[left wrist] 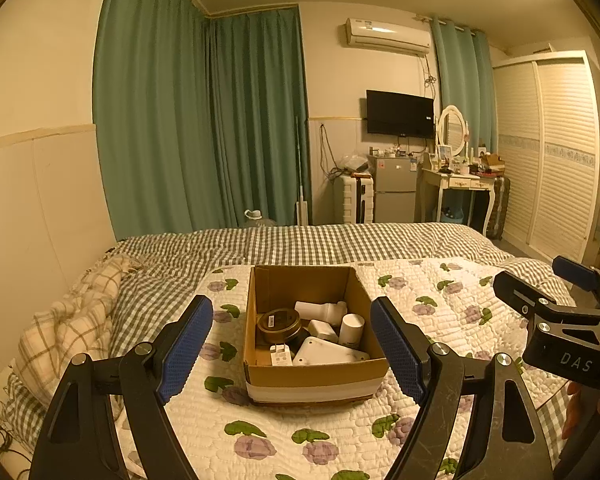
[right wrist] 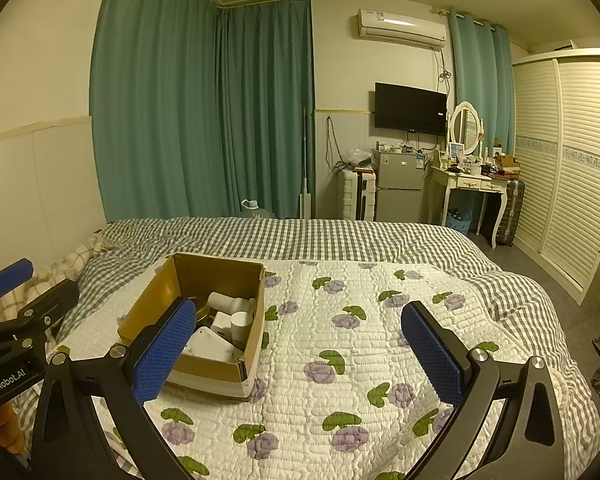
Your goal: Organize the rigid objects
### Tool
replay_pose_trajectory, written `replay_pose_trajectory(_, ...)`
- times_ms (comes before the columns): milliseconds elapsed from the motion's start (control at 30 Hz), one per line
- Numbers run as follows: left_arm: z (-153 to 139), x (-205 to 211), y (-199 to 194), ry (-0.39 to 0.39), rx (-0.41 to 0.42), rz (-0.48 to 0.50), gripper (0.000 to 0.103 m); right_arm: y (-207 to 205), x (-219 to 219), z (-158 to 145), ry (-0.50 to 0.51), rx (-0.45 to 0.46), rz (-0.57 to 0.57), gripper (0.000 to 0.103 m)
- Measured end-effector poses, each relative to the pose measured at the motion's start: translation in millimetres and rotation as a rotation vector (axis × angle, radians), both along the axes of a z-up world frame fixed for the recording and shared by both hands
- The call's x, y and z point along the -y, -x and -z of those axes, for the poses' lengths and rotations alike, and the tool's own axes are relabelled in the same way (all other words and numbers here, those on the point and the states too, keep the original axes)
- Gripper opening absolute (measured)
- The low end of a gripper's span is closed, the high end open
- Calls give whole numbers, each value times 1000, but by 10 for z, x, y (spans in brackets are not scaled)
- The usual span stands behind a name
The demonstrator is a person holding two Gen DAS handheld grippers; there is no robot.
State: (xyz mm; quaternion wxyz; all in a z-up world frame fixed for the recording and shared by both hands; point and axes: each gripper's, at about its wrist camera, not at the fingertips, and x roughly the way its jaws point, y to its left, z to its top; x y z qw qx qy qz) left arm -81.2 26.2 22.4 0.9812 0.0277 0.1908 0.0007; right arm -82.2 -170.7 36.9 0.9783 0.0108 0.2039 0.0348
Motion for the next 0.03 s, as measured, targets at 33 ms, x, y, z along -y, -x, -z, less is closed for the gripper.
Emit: replay_pose_trajectory(33,4,-13,-2,2,-3,3,84,-4,3,-5,2,1,-1,103)
